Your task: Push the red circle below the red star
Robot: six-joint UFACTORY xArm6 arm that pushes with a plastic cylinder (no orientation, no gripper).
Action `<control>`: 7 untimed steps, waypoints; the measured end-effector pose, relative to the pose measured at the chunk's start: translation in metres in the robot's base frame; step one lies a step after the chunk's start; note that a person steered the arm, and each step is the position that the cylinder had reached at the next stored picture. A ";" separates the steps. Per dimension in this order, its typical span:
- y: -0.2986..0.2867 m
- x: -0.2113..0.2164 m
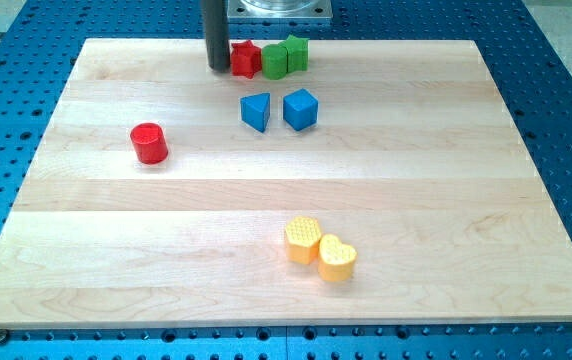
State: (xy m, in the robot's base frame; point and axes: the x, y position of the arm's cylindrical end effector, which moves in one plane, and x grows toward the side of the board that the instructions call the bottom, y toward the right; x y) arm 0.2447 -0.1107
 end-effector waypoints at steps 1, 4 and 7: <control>-0.070 0.043; -0.124 0.228; 0.017 0.096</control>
State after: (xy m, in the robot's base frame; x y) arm 0.3412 -0.0933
